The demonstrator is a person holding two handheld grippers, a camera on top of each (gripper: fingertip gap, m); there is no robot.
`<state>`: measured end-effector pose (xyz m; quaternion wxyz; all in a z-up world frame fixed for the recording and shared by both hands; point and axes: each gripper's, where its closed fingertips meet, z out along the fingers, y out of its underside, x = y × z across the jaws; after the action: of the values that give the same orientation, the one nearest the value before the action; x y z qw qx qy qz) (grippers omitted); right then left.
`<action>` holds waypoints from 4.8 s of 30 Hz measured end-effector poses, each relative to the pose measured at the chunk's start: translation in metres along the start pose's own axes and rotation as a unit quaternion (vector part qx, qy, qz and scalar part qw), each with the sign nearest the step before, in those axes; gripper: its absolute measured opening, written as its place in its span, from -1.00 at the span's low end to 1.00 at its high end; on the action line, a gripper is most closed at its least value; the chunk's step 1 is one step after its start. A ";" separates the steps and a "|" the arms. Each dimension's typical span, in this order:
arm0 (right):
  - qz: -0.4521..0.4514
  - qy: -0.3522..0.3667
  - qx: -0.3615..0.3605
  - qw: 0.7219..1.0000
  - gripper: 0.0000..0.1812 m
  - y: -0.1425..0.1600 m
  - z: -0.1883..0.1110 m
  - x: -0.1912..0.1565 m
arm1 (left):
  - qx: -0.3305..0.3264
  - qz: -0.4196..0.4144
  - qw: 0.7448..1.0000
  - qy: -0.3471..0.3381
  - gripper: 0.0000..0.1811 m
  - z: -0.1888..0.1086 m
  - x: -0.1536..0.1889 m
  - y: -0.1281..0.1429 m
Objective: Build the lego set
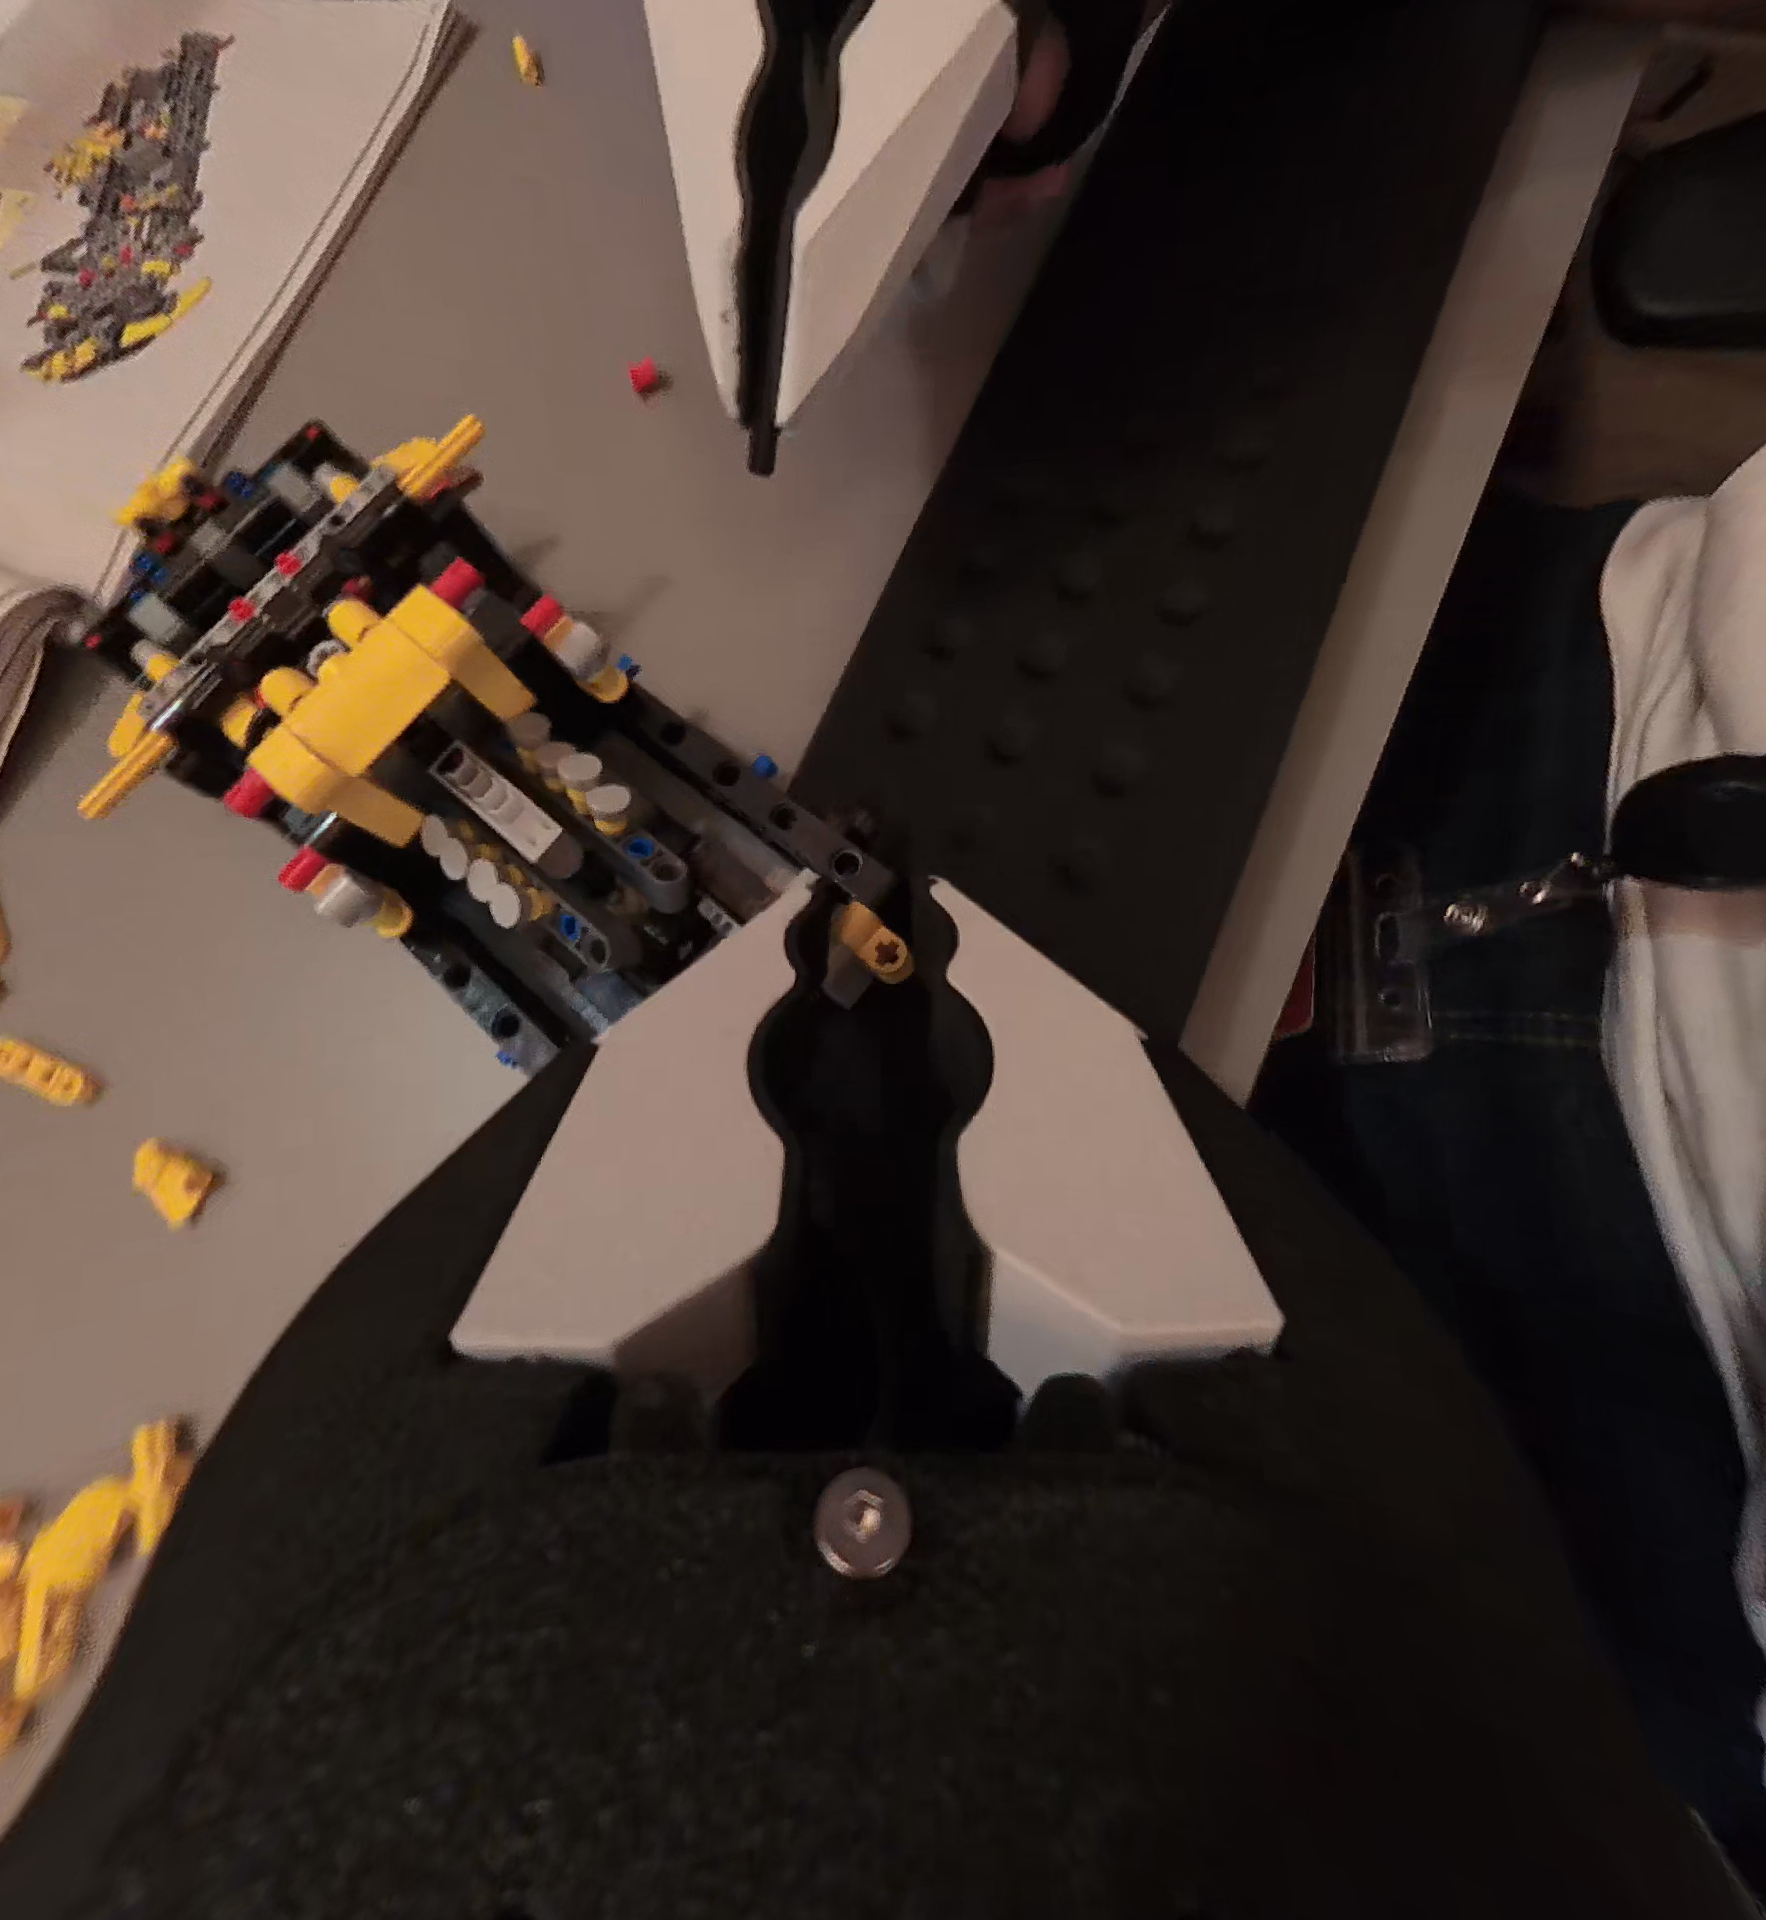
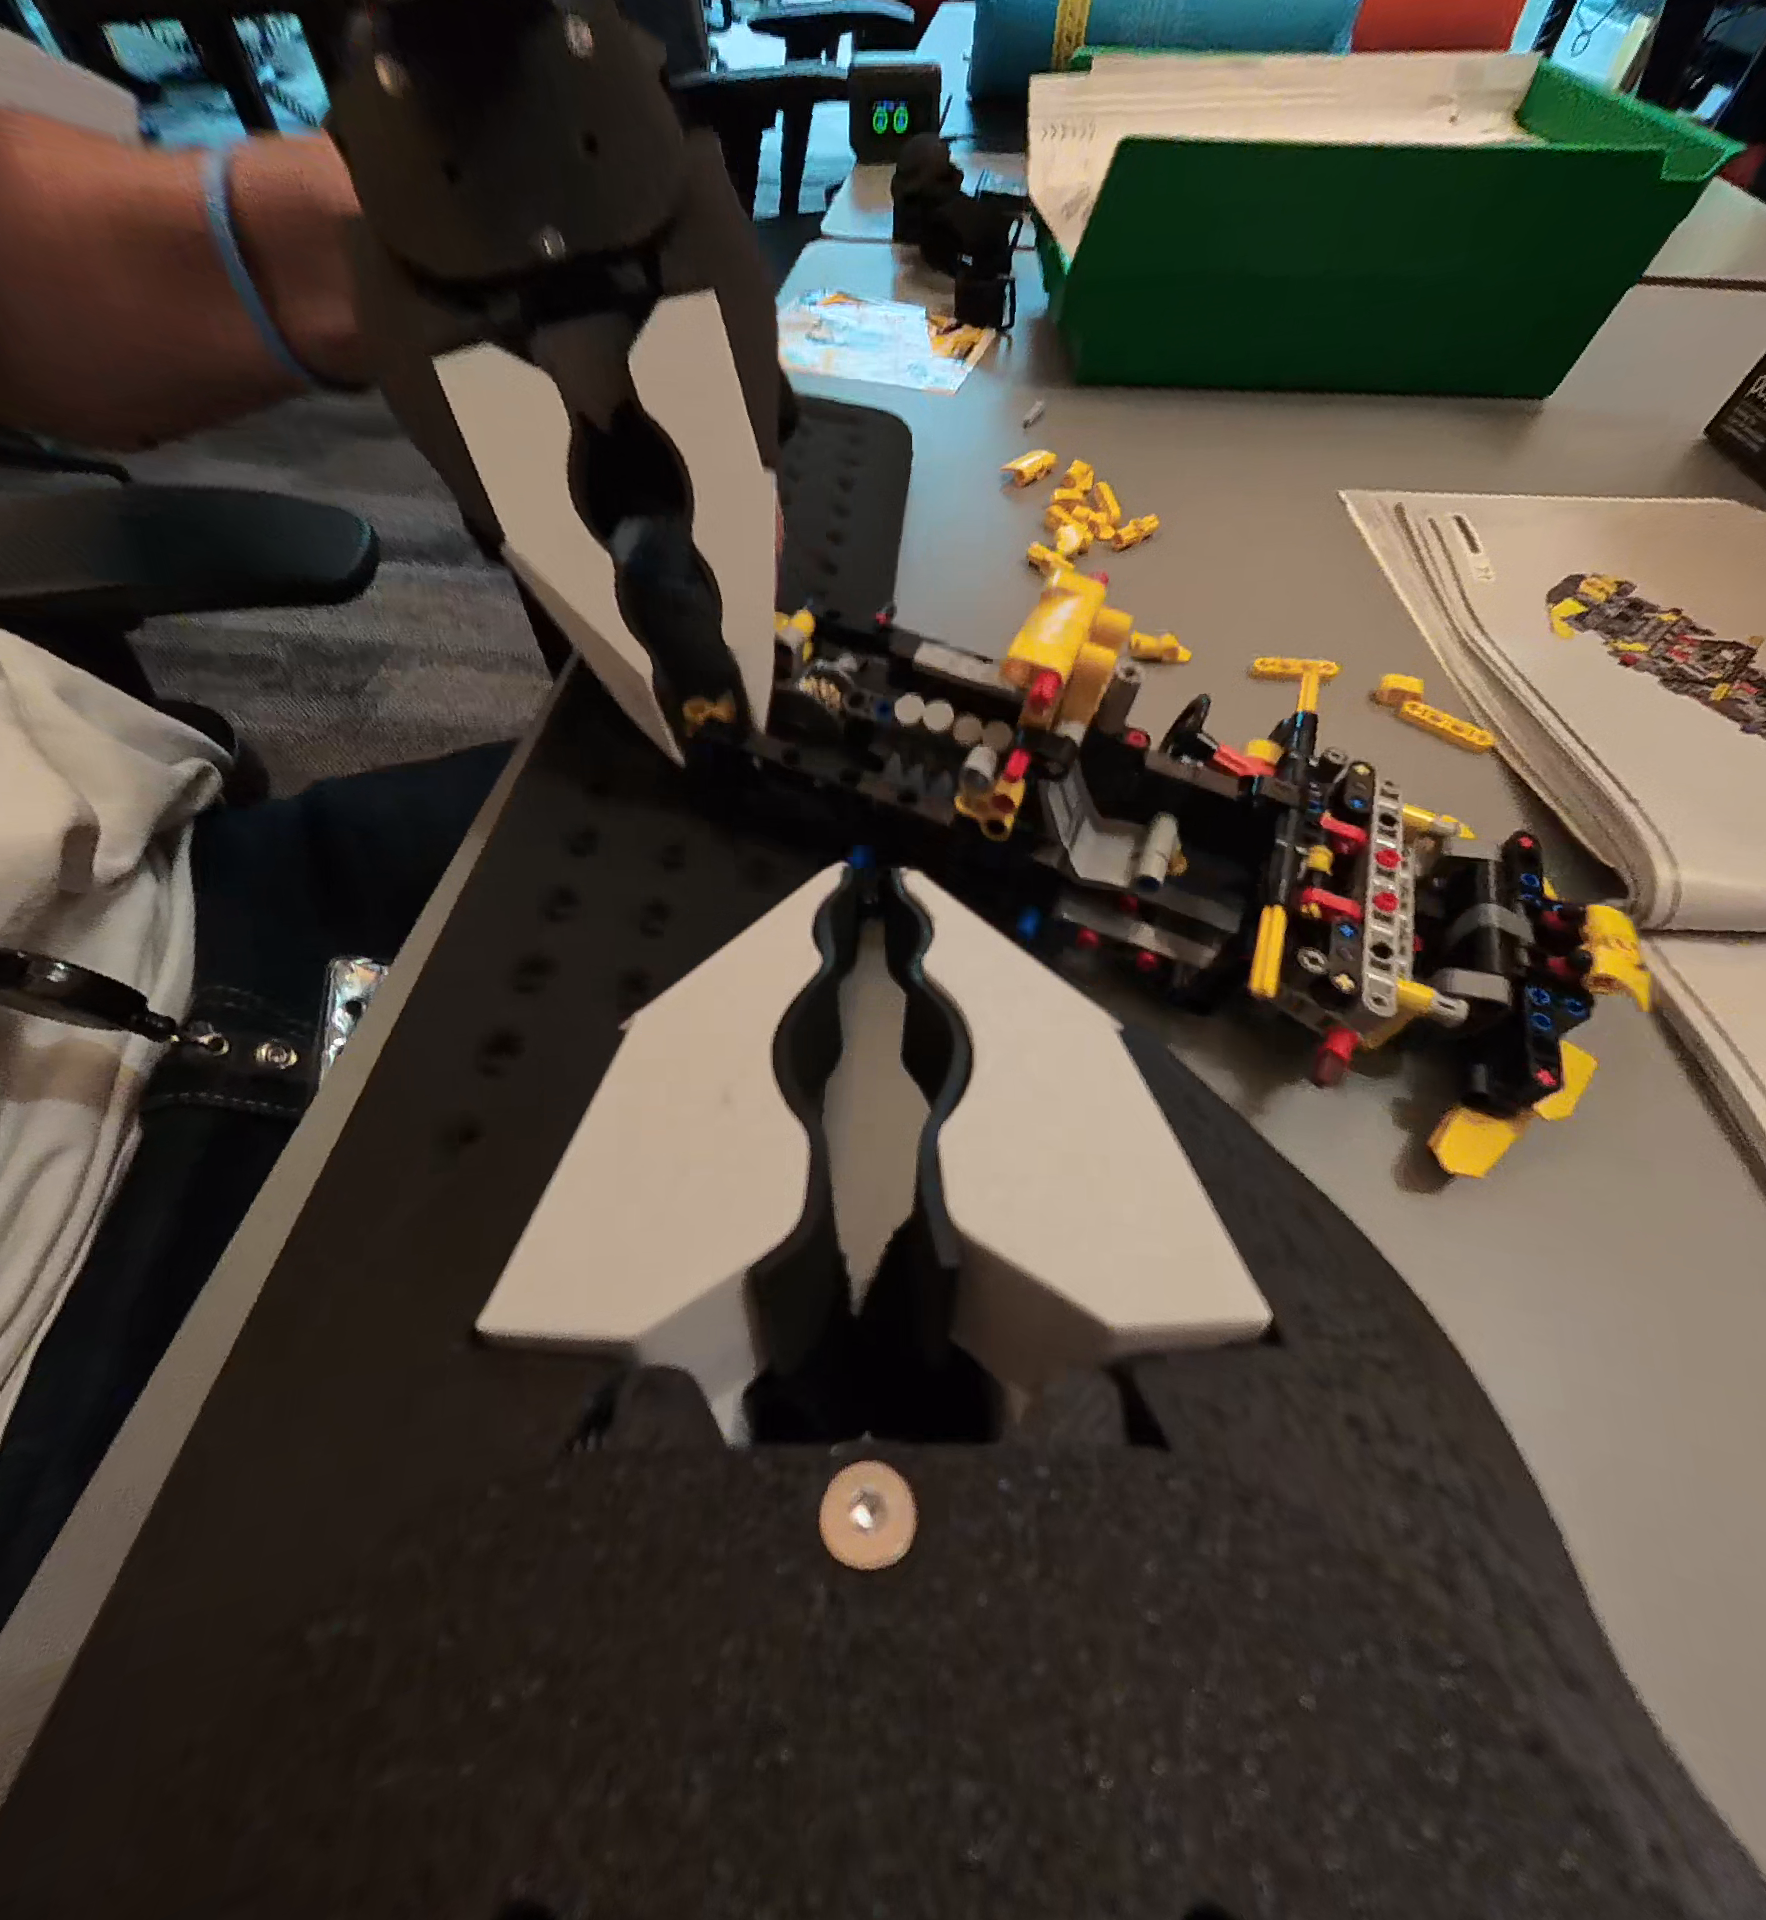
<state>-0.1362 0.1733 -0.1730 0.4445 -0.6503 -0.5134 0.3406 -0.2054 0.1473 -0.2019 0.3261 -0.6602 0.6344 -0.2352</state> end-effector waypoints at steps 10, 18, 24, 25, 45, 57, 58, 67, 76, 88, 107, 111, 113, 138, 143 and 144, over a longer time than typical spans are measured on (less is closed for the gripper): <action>-0.029 -0.001 -0.032 0.999 -0.97 0.007 0.009 -0.009 | -0.071 -0.164 0.972 -0.152 -0.80 -0.028 -0.019 0.024; -0.017 -0.005 -0.025 1.000 -0.98 0.005 0.008 -0.009 | -0.158 -0.117 0.967 -0.163 -0.87 -0.021 -0.022 0.032; -0.034 0.001 -0.015 0.999 -0.96 -0.006 0.010 -0.015 | -0.234 -0.142 0.961 -0.045 -0.89 -0.021 -0.022 0.030; -0.046 0.015 -0.002 0.999 -0.96 -0.016 0.009 -0.016 | -0.227 -0.154 0.961 -0.025 -0.89 -0.022 -0.022 0.026; -0.095 0.149 -0.020 0.984 -0.95 -0.054 0.047 -0.037 | -0.012 -0.364 0.918 0.158 -0.90 -0.039 -0.012 -0.032; -0.059 0.140 -0.087 0.985 -0.95 -0.049 0.046 -0.040 | 0.025 -0.381 0.906 0.180 -0.90 -0.035 -0.005 -0.037; -0.049 0.136 -0.099 0.985 -0.95 -0.047 0.046 -0.040 | 0.028 -0.382 0.906 0.180 -0.90 -0.033 -0.005 -0.036; 0.013 0.136 -0.080 0.987 -0.76 -0.053 0.038 -0.041 | 0.068 -0.404 0.892 0.192 -0.90 -0.041 -0.011 -0.037; -0.033 0.161 -0.067 0.984 -0.96 -0.061 0.040 -0.042 | 0.070 -0.400 0.892 0.196 -0.90 -0.040 -0.010 -0.037; 0.016 0.154 -0.070 0.985 -0.95 -0.056 0.042 -0.041 | 0.093 -0.415 0.882 0.203 -0.90 -0.039 -0.011 -0.036; 0.375 0.205 0.121 0.896 -0.95 -0.034 0.030 -0.038 | 0.106 -0.401 0.901 0.125 -0.90 -0.017 -0.006 -0.039; 0.239 0.291 0.039 0.925 -0.96 -0.029 0.030 -0.040 | 0.099 -0.388 0.908 0.122 -0.90 -0.015 -0.004 -0.040; 0.204 0.291 0.016 0.935 -0.96 -0.029 0.030 -0.040 | 0.099 -0.390 0.907 0.124 -0.90 -0.015 -0.004 -0.040; -0.022 0.247 -0.113 0.962 -0.95 -0.011 0.026 -0.048 | 0.064 -0.322 0.941 0.077 -0.90 -0.005 0.009 -0.037; 0.240 0.197 -0.035 0.950 -0.96 -0.003 0.026 -0.054 | 0.065 -0.282 0.957 0.012 -0.89 0.000 0.013 -0.037; 0.307 0.181 -0.008 0.934 -0.96 -0.002 0.026 -0.055 | 0.067 -0.279 0.958 0.001 -0.89 0.002 0.014 -0.037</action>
<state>-0.1734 0.1264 -0.1816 0.3981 -0.8304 -0.2023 0.3331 -0.1777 0.1333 -0.1773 0.2906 -0.7871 0.4081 -0.3598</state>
